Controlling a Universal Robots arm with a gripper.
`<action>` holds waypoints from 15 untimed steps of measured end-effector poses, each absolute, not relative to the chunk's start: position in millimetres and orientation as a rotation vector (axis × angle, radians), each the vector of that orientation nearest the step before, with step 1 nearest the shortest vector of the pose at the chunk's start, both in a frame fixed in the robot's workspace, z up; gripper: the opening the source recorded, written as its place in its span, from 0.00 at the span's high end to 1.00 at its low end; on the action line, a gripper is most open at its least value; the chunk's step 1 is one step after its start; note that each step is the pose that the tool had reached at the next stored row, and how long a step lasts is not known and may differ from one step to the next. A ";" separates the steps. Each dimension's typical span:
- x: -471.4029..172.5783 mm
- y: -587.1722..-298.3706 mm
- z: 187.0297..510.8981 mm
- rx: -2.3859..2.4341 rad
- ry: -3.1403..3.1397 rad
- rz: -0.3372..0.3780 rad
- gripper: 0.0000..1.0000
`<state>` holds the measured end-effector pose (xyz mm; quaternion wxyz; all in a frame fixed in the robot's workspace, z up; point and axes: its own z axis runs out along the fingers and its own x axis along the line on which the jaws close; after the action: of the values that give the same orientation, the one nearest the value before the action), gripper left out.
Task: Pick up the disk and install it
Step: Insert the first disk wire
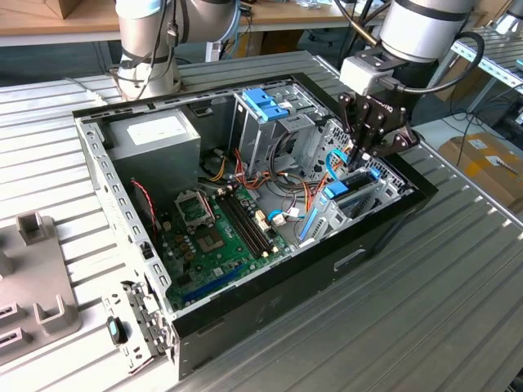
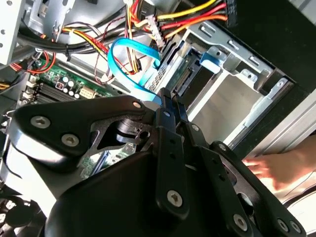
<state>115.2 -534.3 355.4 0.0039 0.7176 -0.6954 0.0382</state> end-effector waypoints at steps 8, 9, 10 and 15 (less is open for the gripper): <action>109.8 -535.8 352.3 2.276 -2.171 0.143 0.84; 108.8 -536.0 352.3 2.281 -2.170 0.149 0.84; 108.5 -536.1 352.1 2.286 -2.169 0.154 0.84; 108.5 -537.1 351.2 2.345 -2.144 0.200 0.84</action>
<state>108.5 -537.1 351.2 -0.0212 0.7363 -0.6733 0.0630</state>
